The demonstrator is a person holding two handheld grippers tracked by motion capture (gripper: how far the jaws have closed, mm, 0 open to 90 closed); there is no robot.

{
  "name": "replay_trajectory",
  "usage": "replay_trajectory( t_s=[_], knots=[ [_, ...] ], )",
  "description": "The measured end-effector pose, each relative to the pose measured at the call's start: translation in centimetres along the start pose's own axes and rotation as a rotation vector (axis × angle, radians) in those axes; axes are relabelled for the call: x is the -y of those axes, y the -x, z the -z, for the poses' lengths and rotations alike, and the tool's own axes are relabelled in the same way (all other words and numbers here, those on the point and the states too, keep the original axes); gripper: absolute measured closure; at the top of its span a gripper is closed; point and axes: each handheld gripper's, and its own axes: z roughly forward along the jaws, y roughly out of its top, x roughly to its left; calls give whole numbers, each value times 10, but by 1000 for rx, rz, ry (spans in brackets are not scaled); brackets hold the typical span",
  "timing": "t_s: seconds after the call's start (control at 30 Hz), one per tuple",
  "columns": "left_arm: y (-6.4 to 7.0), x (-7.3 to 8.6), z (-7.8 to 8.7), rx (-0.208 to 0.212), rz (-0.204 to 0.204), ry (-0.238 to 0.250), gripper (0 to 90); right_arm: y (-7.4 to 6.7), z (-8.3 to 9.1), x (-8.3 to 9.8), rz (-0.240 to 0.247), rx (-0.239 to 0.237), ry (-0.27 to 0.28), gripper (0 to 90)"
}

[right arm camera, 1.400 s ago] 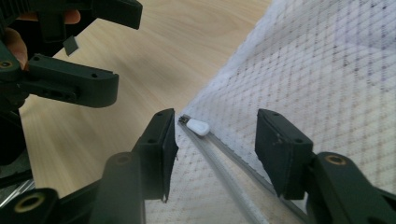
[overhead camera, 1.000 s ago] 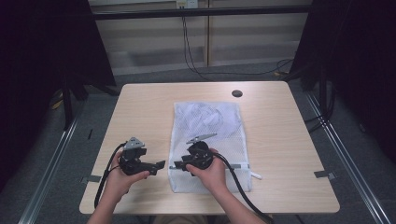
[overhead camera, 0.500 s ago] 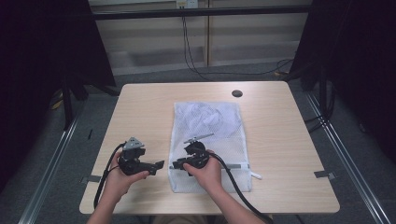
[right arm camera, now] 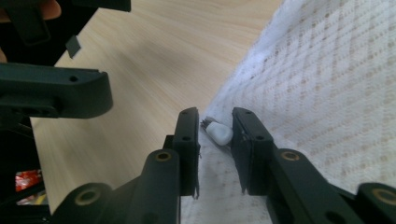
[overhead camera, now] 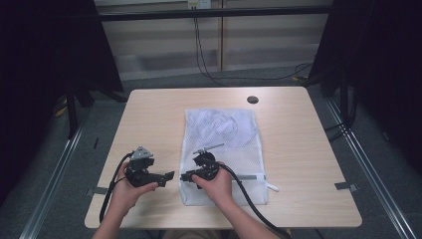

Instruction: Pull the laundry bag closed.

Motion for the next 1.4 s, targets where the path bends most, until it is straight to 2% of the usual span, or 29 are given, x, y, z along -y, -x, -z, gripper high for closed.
replay_trajectory(
  t_s=[0.17,0.3,0.37,0.43,0.53,0.57,0.6,0.67,0.77,0.97,1.2,1.27,1.3,1.4],
  knots=[
    [0,0,0,-4,-1,-5,49,-2,-1,-2,-25,-24,12,781],
    [0,0,0,-3,1,-2,49,-2,-3,-3,-28,-14,11,785],
    [0,0,0,-3,-4,-8,49,-2,-5,-2,-38,-8,-7,817],
    [0,1,0,-4,6,-4,50,-2,-7,-2,-42,-16,-5,822],
    [0,1,0,-4,0,-6,51,-2,-10,-2,-41,-6,-7,831],
    [-1,1,1,-4,-14,-12,51,-2,-10,-2,-41,-6,-7,831],
    [-1,1,1,-2,0,-6,52,-1,-11,-2,-46,1,-13,842],
    [-1,1,1,-7,3,-6,52,0,-11,-3,-65,-5,-20,847],
    [-2,2,1,-4,-4,-9,53,1,-12,-2,-63,-12,-18,858],
    [0,1,0,17,11,-13,65,2,-7,-3,-111,-42,-7,876],
    [2,2,-2,35,22,-20,65,1,2,-5,-123,-62,13,877],
    [4,2,-4,62,34,-27,65,2,7,-6,-120,-75,28,877],
    [4,2,-5,67,20,-39,69,2,8,-6,-122,-76,30,877],
    [6,2,-7,86,18,-47,87,2,13,-5,-125,-89,39,877]
  ],
)
